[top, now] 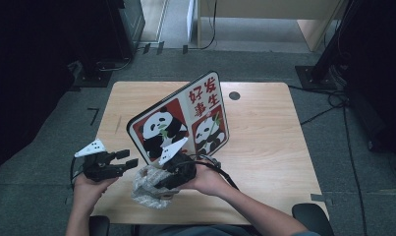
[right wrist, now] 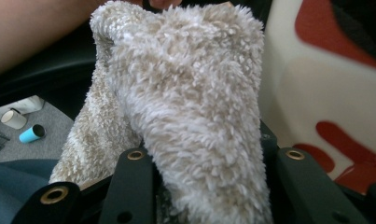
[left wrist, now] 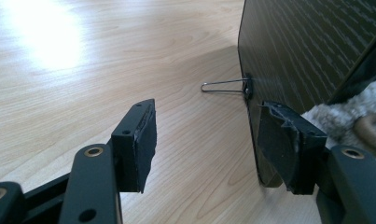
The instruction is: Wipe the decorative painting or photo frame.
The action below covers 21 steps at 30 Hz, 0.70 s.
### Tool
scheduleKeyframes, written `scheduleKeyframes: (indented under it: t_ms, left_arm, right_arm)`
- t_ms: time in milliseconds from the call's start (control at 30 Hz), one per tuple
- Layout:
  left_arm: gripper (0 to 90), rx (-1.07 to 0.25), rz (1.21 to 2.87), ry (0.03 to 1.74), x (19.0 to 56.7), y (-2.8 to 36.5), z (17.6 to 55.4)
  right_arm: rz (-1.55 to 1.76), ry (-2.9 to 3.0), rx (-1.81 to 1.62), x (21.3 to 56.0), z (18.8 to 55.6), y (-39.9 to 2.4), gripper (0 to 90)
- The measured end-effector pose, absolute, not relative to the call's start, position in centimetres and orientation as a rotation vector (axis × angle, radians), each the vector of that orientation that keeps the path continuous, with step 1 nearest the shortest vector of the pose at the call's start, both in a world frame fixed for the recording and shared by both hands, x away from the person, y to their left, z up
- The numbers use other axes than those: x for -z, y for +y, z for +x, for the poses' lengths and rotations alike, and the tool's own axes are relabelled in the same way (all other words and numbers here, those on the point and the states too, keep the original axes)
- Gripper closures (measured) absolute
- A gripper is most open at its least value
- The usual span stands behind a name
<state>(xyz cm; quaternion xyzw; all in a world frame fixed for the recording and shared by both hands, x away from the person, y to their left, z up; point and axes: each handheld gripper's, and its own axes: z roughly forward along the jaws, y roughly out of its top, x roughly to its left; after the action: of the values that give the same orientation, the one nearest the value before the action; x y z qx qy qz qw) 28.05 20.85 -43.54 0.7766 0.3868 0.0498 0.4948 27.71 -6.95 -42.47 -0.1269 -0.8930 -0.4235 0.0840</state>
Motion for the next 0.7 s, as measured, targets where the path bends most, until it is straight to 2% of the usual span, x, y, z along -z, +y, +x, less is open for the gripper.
scheduleKeyframes:
  t_ms: [700]
  left_arm:
    - [39.7,-0.103,1.847,0.913,42.4,20.2,27.4]
  right_arm:
    - [-0.369,-2.664,1.256,46.2,27.0,-7.9,63.6]
